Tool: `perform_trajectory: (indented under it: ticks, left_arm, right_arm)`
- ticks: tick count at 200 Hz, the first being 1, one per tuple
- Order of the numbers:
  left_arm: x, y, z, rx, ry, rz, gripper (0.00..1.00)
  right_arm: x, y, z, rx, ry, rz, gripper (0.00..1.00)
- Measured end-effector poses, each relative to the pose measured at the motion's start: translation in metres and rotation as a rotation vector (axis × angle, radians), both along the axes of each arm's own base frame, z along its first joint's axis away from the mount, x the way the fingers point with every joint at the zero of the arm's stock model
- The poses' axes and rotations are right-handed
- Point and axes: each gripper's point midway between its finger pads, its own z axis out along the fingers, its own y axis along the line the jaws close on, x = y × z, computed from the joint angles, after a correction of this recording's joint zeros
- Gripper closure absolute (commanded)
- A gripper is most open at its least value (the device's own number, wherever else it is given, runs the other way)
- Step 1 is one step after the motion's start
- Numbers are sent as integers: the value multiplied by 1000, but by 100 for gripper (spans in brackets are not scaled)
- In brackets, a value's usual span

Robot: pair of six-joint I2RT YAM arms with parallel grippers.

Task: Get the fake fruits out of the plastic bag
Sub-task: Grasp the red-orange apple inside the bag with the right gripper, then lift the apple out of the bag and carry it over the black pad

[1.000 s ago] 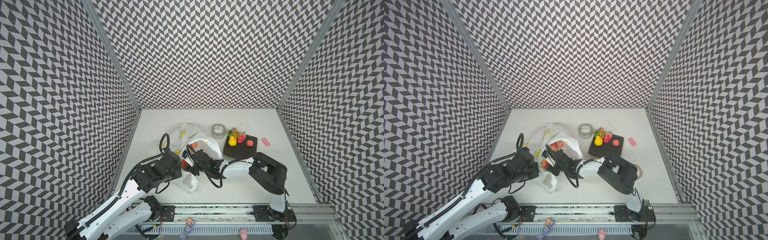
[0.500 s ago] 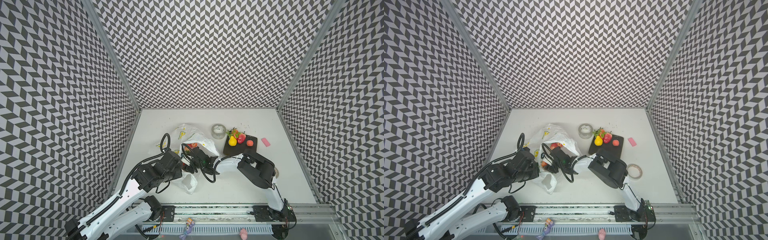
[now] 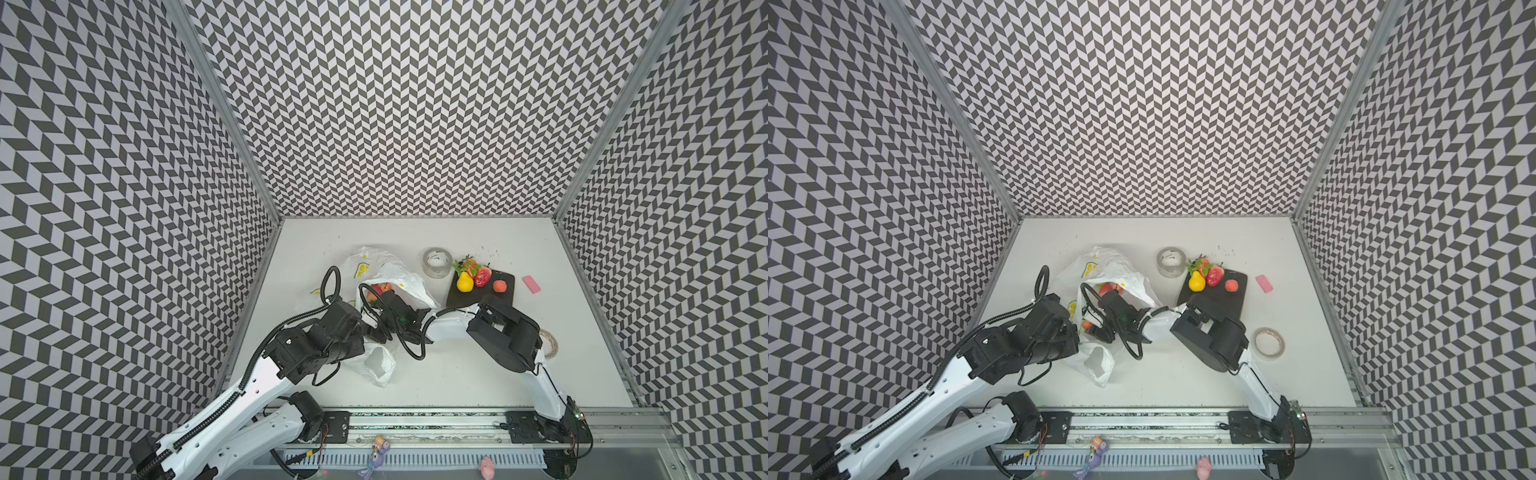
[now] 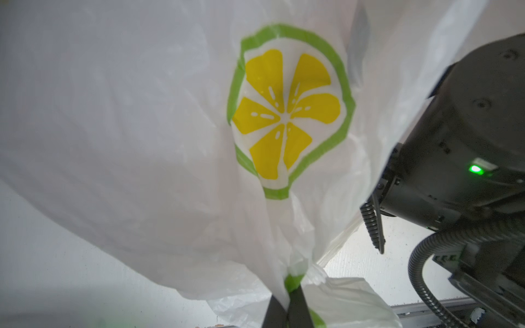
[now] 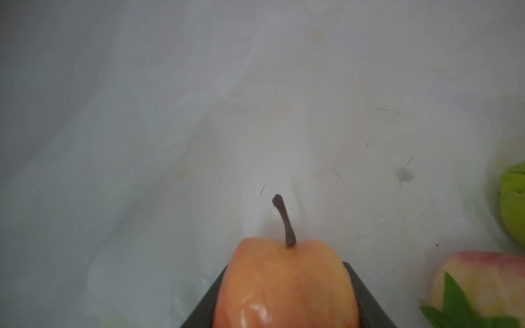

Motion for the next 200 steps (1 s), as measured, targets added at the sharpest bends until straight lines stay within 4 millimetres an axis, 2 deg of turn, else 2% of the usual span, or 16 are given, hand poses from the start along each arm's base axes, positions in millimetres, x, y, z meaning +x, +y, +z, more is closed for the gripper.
perform_trajectory:
  ticks: [42, 103, 163, 200]
  left_arm:
    - [1, -1, 2, -12, -9, 6, 100]
    - [5, -3, 8, -45, -37, 26, 100]
    - [8, -4, 6, -49, -45, 31, 100]
    - [9, -5, 7, -54, -51, 31, 100]
  right_arm:
    - [-9, -15, 5, -36, 31, -10, 72]
    - [-36, -46, 54, -8, 66, -31, 72]
    - [-73, -87, 72, -32, 128, -21, 72]
    - [-90, -106, 96, -10, 138, -5, 72]
